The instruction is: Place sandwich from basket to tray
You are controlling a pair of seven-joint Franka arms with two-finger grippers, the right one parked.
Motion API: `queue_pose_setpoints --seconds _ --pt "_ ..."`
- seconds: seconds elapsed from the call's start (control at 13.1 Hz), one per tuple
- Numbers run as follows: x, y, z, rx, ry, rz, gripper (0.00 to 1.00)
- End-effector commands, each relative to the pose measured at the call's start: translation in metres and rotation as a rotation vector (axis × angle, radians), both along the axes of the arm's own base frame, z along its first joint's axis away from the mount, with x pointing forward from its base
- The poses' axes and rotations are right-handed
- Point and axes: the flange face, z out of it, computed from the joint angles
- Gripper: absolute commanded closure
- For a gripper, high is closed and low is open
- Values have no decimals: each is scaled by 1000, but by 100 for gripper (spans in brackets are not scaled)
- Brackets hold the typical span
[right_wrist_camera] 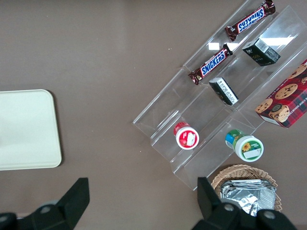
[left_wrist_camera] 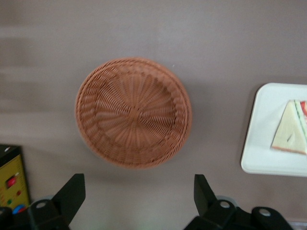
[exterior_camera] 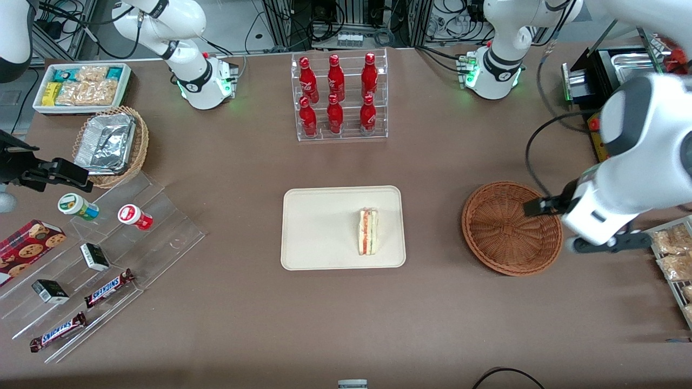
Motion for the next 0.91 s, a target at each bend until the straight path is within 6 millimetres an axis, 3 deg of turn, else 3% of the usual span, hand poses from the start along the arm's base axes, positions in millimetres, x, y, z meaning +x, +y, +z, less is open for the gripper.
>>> queue_pose_setpoints --seconds 0.0,0.23,0.38,0.53,0.84 --pt "-27 6 30 19 23 -45 0" --pt "-62 19 72 28 36 -45 0" --pt "-84 20 88 35 37 -46 0" --pt "-99 22 90 38 45 -48 0" --pt "-95 48 76 31 45 -46 0"
